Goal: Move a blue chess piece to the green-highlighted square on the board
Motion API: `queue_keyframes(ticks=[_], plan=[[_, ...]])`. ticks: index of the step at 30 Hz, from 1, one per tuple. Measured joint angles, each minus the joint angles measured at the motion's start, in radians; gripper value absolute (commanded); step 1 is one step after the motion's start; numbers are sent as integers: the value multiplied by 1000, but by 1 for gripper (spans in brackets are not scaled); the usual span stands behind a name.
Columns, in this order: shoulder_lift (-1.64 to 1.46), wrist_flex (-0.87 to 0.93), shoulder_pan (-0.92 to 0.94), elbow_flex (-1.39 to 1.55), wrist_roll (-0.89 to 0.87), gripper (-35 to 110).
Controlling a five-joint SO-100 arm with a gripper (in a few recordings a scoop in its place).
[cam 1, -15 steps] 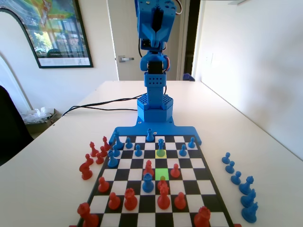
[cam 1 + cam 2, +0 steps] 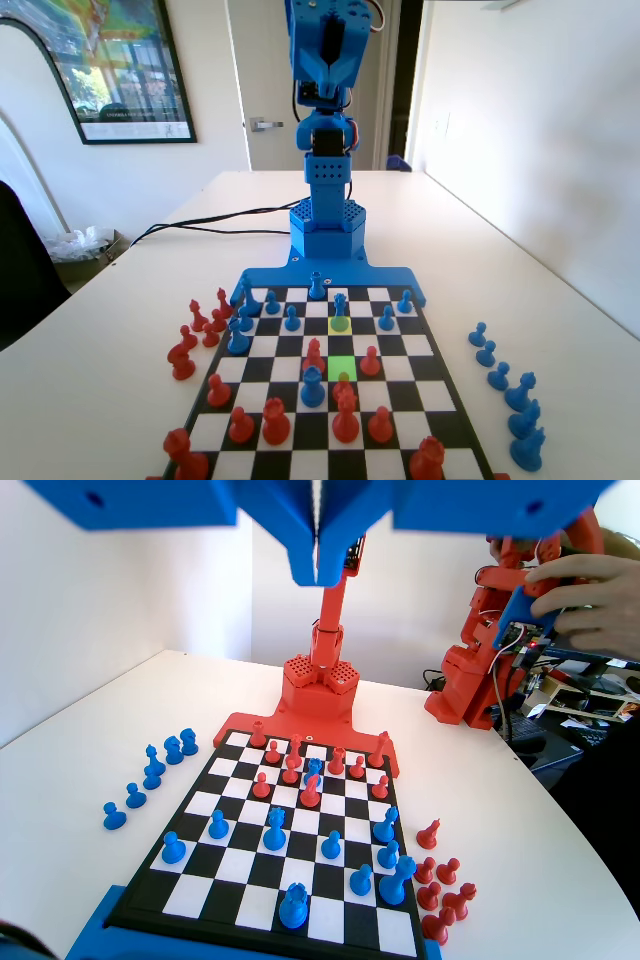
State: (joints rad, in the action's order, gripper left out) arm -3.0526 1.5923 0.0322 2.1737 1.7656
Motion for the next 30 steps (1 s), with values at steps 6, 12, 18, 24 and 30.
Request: queue_keyframes(ticks=[6, 12, 18, 24, 30], plan=[[0, 0, 0, 0, 0, 1], [3, 0, -21, 0, -15, 1], [141, 32, -26, -84, -66, 1], [293, 86, -25, -213, -100, 1], [514, 130, -25, -347, -153, 1]])
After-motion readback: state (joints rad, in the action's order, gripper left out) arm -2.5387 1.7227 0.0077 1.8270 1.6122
